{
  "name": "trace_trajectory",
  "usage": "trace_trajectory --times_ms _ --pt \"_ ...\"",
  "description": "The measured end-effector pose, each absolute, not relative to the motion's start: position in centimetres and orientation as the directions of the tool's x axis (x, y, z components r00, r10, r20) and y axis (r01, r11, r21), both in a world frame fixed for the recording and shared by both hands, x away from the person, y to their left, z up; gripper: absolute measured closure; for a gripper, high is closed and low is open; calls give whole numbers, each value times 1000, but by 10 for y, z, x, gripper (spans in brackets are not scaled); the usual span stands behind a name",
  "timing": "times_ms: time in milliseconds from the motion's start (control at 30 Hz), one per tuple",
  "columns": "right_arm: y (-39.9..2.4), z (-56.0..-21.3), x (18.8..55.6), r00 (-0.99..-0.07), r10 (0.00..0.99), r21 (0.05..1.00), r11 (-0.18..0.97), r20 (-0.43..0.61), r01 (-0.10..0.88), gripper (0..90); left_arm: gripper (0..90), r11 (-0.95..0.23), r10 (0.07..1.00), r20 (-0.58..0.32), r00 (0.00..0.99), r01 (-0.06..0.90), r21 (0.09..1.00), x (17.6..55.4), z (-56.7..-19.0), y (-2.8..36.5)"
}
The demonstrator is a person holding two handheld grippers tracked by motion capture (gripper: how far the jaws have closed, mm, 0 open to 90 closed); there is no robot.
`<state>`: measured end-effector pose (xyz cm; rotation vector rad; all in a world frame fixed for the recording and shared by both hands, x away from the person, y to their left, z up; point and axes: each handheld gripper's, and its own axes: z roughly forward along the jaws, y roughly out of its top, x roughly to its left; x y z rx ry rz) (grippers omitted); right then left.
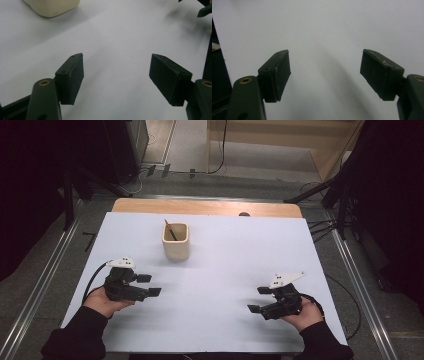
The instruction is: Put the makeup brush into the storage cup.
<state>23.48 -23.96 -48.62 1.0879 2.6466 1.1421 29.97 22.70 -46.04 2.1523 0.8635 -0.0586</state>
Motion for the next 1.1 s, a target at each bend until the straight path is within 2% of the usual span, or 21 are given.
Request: trace_trajectory --times_ms 433,1100 --pt "-240 -487 235 -746 633 660 473 208 584 256 287 -492 548 -273 791 568 660 289 -462 227" --pt "-240 -487 235 -742 637 657 471 209 589 256 286 -513 547 -271 792 573 639 290 -467 226"
